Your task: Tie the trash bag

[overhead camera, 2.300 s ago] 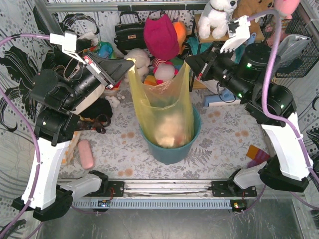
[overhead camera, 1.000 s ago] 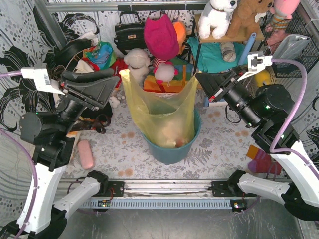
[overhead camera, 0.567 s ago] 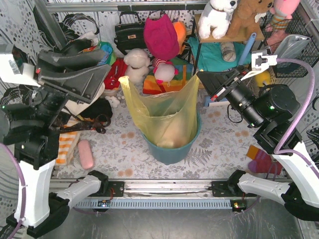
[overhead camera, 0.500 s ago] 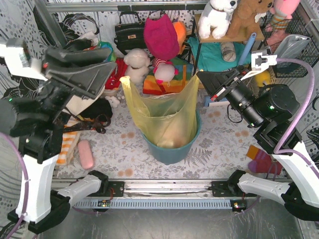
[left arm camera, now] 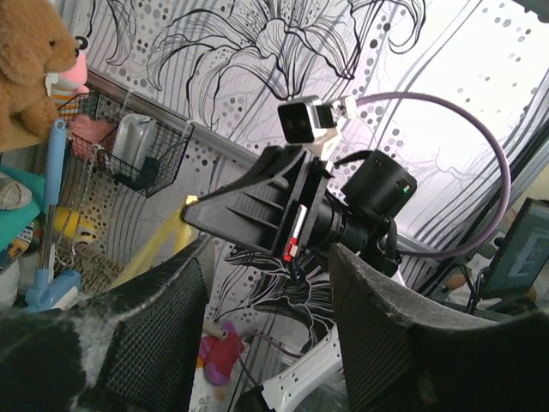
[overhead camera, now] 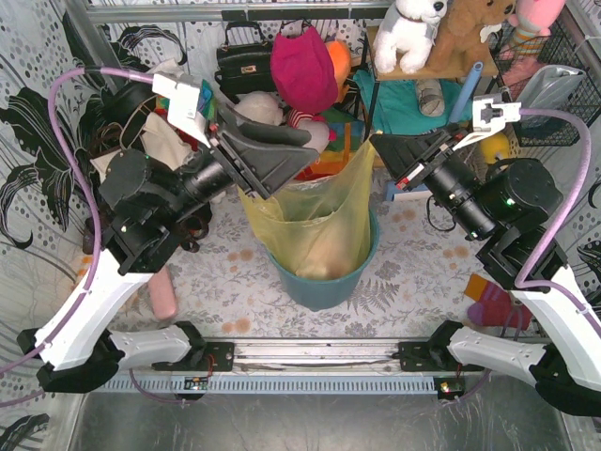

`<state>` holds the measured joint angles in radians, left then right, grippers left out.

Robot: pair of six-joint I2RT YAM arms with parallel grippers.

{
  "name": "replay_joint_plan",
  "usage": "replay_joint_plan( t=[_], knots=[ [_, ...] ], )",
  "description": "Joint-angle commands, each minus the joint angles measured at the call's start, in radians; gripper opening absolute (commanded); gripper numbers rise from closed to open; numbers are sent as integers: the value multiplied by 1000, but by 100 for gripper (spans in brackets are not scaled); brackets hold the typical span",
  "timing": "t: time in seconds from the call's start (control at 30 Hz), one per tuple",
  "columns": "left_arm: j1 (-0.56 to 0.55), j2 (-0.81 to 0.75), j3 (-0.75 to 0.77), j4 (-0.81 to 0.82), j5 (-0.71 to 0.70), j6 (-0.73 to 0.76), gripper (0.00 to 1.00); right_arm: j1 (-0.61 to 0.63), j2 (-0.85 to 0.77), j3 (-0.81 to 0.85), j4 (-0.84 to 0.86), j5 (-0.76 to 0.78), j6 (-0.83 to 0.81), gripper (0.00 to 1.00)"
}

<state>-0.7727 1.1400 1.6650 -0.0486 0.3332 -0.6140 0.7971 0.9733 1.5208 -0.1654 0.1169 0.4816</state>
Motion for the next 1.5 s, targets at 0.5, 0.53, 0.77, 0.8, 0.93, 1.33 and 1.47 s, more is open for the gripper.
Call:
replay_joint_plan(
  t=[0.5,0.53,0.77,0.8,0.93,1.33,1.47],
  knots=[
    [-341,-37,-244,172,-290,446,80,-1,21,109,-152,-51,89,0],
    [-348,-32,-257,190,-289,477,80,-1,26,125,-184,-59,102,0],
    [-360,-19,-366,388,-247,630,83,-1,51,199,-328,-112,159,0],
    [-360,-18,-380,419,-238,650,83,-1,53,203,-338,-118,161,0],
    [-362,-9,-433,528,-224,736,84,-1,59,219,-373,-139,163,0],
    [-364,26,-503,698,-294,901,86,-1,72,263,-402,-237,186,0],
    [-364,41,-500,726,-292,917,85,-1,67,270,-407,-255,189,0]
  ],
)
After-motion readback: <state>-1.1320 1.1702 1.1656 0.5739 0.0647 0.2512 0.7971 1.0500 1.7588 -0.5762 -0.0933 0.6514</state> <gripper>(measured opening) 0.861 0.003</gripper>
